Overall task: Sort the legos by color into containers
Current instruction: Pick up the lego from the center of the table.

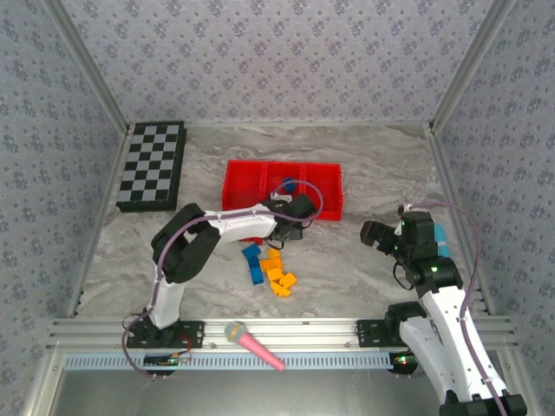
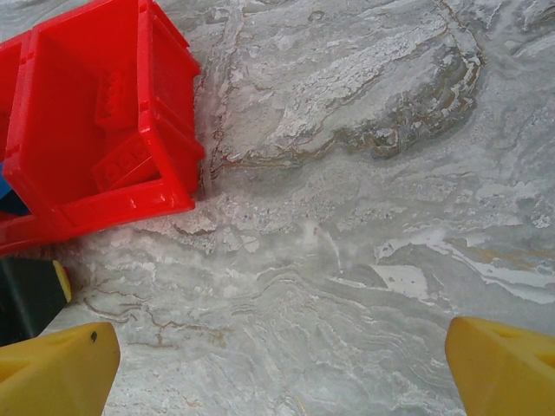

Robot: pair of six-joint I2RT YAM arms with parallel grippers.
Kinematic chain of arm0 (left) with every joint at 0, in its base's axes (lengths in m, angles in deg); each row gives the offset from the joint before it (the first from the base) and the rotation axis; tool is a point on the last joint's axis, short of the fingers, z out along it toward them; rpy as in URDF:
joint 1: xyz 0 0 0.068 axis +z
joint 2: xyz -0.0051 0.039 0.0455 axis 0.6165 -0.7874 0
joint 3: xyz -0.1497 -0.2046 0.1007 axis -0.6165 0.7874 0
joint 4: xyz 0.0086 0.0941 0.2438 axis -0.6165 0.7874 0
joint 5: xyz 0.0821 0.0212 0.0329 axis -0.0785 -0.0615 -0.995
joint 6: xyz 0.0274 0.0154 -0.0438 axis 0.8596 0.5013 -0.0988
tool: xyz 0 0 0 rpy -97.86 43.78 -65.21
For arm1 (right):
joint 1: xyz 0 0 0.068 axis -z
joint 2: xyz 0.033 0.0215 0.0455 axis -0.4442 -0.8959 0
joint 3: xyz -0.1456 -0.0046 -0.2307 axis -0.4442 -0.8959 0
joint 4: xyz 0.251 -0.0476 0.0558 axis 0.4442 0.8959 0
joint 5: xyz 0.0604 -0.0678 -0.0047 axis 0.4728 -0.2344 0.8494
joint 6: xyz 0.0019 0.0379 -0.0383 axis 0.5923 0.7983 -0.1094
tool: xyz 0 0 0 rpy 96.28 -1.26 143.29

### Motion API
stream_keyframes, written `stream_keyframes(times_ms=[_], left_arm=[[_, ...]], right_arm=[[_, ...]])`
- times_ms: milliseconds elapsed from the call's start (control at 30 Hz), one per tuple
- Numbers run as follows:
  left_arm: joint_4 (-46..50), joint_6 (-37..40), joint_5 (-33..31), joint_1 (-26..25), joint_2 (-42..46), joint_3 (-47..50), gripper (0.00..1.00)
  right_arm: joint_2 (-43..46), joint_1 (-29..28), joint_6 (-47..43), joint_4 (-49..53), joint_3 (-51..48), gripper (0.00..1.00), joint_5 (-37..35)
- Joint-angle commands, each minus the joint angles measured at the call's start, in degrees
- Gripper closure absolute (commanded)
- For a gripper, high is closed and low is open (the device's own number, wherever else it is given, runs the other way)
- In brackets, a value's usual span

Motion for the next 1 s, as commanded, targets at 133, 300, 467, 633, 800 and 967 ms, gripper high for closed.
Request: stream_keyframes(times_ms=[133, 300, 467, 633, 800, 967], left_arm=[[-2.7, -0.3, 0.1, 0.7, -0.9, 0.8, 0.42], [-5.1, 1.8, 0.2, 0.8, 0.2, 1.9, 0.56], [-5.2, 3.4, 0.0, 0.0, 4.6, 3.9, 0.69], [-0.5, 5.6, -3.7, -2.5, 12.1, 3.2, 0.71], [0.7, 10.5, -3.6, -2.9, 15.8, -2.3, 0.71], [4.5, 17.4, -0.9, -1.3, 8.9, -16.4, 0.69]], right_arm=[[1.0, 0.3, -0.8, 0.0, -0.3, 0.02, 1.0], [1.1, 0.3, -0.8, 0.0, -0.3, 0.02, 1.1], [1.2, 0.3, -0.8, 0.1, -0.2, 0.02, 1.1], [1.5, 0.3, -0.8, 0.1, -0.2, 0.02, 1.0], [1.6, 0.3, -0.7, 0.1, -0.3, 0.02, 0.7], [2.0, 0.3, -0.6, 0.4, -0.1, 0.02, 0.7]])
